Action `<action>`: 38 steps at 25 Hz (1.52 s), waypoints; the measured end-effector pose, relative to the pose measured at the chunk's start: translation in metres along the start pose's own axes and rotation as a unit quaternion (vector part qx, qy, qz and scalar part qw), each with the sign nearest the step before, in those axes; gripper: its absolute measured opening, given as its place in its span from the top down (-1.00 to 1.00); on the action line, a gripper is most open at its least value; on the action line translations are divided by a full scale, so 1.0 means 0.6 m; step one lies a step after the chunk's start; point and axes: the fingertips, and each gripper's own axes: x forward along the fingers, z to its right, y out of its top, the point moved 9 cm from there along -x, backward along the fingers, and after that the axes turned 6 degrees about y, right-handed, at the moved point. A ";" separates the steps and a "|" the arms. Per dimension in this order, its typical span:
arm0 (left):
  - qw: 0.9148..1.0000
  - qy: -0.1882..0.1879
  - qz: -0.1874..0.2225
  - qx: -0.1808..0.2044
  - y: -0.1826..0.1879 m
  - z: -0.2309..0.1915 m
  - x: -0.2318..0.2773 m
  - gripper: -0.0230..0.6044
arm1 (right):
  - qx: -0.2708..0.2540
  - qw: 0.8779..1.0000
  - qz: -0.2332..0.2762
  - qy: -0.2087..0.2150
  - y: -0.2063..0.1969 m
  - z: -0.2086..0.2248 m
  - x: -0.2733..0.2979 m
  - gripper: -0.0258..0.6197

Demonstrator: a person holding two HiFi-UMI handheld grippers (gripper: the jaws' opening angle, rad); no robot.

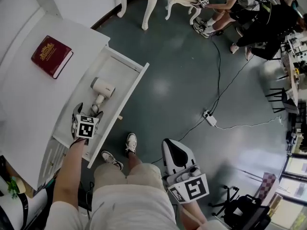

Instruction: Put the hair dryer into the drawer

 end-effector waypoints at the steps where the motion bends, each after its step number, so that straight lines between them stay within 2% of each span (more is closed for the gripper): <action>1: 1.000 0.000 0.002 -0.001 -0.004 -0.002 -0.009 -0.49 | -0.002 1.000 0.001 0.004 0.002 -0.010 0.001 0.89; 5: 1.000 0.008 0.014 -0.004 -0.019 -0.009 -0.049 -0.49 | -0.015 1.000 0.007 0.022 0.014 -0.051 0.005 0.89; 10: 0.998 0.016 0.033 -0.055 -0.033 -0.030 -0.098 -0.48 | -0.032 0.999 0.010 0.043 0.032 -0.098 0.011 0.89; 19: 0.994 0.029 0.061 -0.085 -0.052 -0.057 -0.181 -0.47 | -0.059 0.995 0.024 0.078 0.061 -0.165 0.021 0.89; 24: 0.989 0.044 0.071 -0.125 -0.062 -0.082 -0.242 -0.43 | -0.064 0.993 0.028 0.097 0.073 -0.187 0.027 0.89; 30: 0.984 0.063 0.090 -0.137 -0.075 -0.111 -0.297 -0.16 | -0.070 0.990 0.028 0.116 0.076 -0.209 0.046 0.89; 38: 0.971 0.102 0.124 -0.178 -0.070 -0.144 -0.364 0.64 | -0.082 0.987 0.033 0.135 0.100 -0.224 0.075 0.89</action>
